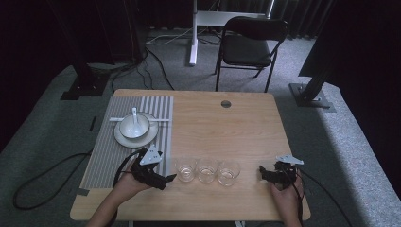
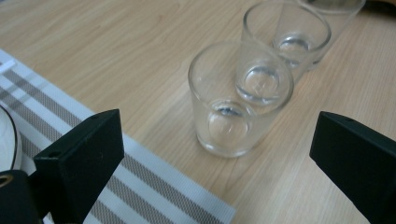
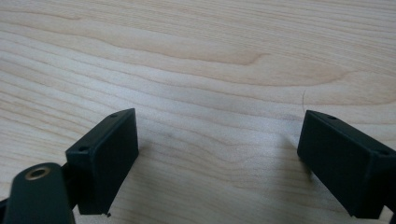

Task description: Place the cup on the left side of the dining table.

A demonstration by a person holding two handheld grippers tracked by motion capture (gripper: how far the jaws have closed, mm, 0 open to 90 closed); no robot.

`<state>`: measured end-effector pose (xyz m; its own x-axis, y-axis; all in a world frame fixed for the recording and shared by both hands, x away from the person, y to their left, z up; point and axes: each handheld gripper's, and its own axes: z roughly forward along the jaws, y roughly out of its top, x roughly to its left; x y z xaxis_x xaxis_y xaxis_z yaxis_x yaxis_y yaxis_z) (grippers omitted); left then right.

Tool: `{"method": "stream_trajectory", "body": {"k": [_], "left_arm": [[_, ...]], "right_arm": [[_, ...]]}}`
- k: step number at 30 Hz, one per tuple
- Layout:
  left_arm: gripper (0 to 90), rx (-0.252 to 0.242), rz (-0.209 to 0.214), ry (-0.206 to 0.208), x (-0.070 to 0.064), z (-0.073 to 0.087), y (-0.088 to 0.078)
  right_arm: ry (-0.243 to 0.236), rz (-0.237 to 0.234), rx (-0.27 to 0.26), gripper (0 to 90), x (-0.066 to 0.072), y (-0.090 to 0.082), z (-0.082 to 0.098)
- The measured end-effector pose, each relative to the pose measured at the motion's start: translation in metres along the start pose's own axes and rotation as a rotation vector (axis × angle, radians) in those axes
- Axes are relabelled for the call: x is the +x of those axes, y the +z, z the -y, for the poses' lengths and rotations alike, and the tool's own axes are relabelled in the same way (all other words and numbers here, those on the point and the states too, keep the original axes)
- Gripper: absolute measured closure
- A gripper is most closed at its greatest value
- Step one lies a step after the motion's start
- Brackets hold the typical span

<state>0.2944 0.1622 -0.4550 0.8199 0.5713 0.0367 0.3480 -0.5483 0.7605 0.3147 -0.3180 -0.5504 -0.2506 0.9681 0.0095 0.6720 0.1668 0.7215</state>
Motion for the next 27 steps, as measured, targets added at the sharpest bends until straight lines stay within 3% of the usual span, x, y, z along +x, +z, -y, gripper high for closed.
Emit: {"method": "stream_trajectory", "body": {"k": [12, 16, 20, 27], "left_arm": [[3.3, -0.008, 0.045, 0.051, -0.009, -0.023, 0.013], [3.3, -0.007, 0.042, 0.063, -0.013, -0.026, 0.017], [3.3, -0.011, 0.071, 0.064, -0.015, -0.031, 0.023], [3.3, -0.004, 0.086, 0.103, -0.024, -0.044, 0.035]], "right_arm": [[0.000, 0.000, 0.000, 11.9, 0.000, 0.000, 0.000], [0.000, 0.000, 0.000, 11.9, 0.000, 0.000, 0.000], [0.000, 0.000, 0.000, 11.9, 0.000, 0.000, 0.000], [0.000, 0.000, 0.000, 11.9, 0.000, 0.000, 0.000]]}}
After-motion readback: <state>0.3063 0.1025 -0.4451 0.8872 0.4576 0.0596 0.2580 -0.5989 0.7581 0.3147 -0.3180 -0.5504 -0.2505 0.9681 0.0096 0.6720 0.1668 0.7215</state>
